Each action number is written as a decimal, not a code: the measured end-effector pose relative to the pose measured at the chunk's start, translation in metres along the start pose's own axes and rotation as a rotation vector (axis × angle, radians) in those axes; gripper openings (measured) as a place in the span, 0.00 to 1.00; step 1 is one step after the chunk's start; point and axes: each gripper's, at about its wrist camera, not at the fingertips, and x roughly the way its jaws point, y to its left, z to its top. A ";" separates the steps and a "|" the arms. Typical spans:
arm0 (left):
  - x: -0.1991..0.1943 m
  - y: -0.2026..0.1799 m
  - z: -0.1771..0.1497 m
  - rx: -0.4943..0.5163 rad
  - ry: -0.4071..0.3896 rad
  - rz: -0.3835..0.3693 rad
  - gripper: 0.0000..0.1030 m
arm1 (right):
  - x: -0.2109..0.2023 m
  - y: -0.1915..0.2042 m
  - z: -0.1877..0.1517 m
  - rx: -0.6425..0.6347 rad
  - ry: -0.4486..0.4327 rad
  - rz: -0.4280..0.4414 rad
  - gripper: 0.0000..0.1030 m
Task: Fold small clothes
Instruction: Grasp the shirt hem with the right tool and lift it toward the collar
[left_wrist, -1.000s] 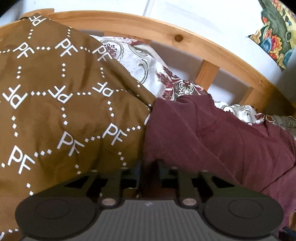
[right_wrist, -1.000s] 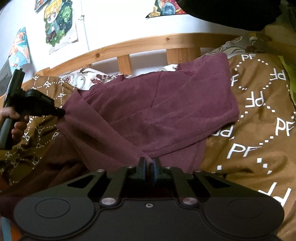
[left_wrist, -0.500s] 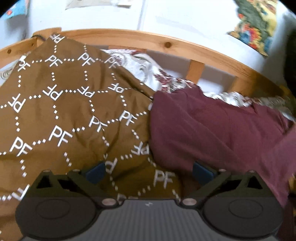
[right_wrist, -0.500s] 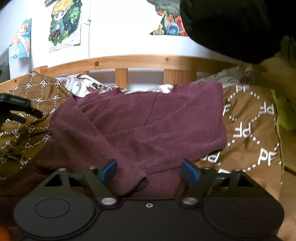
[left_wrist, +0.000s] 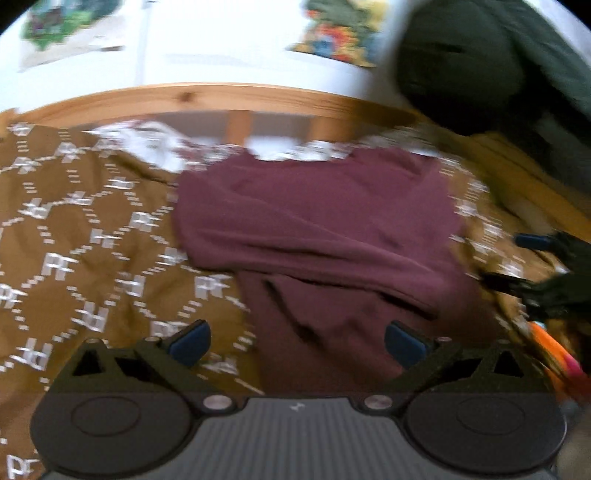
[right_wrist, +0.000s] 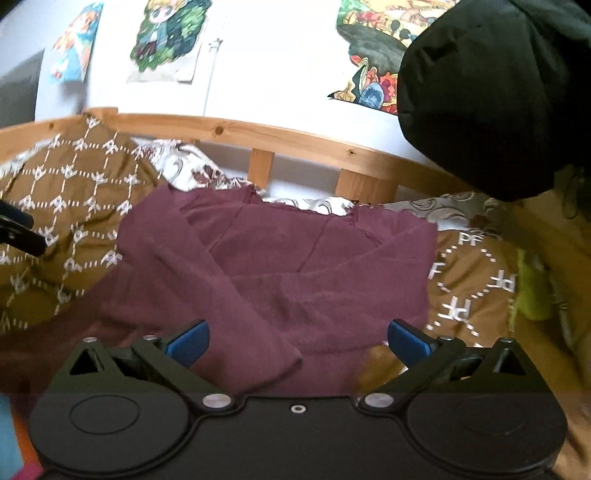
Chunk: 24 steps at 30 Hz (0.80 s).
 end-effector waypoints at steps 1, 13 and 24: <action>-0.004 -0.003 -0.004 0.020 0.001 -0.032 0.99 | -0.006 0.000 -0.004 -0.002 0.010 -0.004 0.99; 0.006 -0.034 -0.037 0.218 0.201 -0.247 0.99 | -0.063 0.023 -0.054 -0.207 0.307 0.010 0.99; 0.025 -0.042 -0.051 0.279 0.263 -0.154 0.99 | -0.041 0.046 -0.087 -0.419 0.463 -0.054 0.99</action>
